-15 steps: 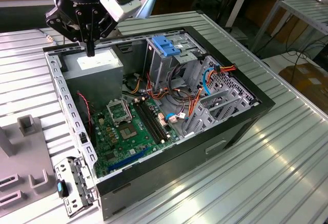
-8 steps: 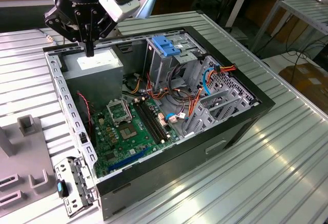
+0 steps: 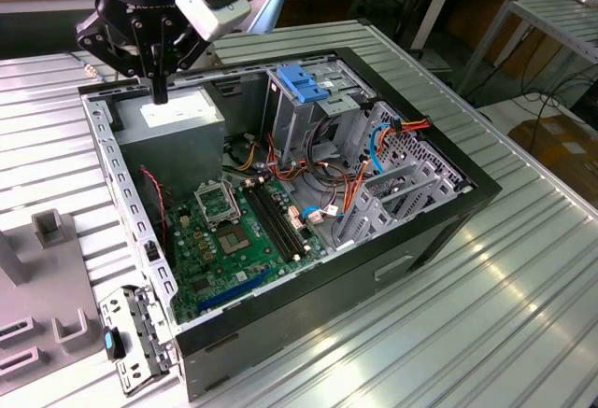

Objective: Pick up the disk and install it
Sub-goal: 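Reach for the disk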

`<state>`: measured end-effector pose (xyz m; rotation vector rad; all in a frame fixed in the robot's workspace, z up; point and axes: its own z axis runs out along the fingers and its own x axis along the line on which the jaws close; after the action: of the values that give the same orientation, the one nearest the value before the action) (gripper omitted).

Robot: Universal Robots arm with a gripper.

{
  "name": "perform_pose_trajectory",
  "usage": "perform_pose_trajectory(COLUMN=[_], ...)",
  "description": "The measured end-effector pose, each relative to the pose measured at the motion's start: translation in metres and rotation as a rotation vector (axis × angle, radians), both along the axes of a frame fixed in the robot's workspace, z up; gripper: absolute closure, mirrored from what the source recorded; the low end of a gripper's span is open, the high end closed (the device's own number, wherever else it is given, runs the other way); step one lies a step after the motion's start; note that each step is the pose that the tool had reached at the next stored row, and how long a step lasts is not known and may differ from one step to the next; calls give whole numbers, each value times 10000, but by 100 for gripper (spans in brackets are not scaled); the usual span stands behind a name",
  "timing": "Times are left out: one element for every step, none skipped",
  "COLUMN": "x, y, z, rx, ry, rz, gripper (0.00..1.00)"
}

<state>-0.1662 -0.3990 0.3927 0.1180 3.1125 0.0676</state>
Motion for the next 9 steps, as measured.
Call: perform_pose_trajectory(x=[-10,-19,-32,-43,-54,-64,-73,-84,-96], y=[0,0,0,0,0,0,0,0,0], z=[-1,-1,-1,-1,-2,-2,-2,-2,-2], rx=[1,0,1,0,1,0,0,0,0], ry=[-1,-1,-1,-1,-1,0,0,0,0], rz=[0,0,0,0,0,0,1,0,0], gripper=[89,89,89,89,89,89,89,89,89])
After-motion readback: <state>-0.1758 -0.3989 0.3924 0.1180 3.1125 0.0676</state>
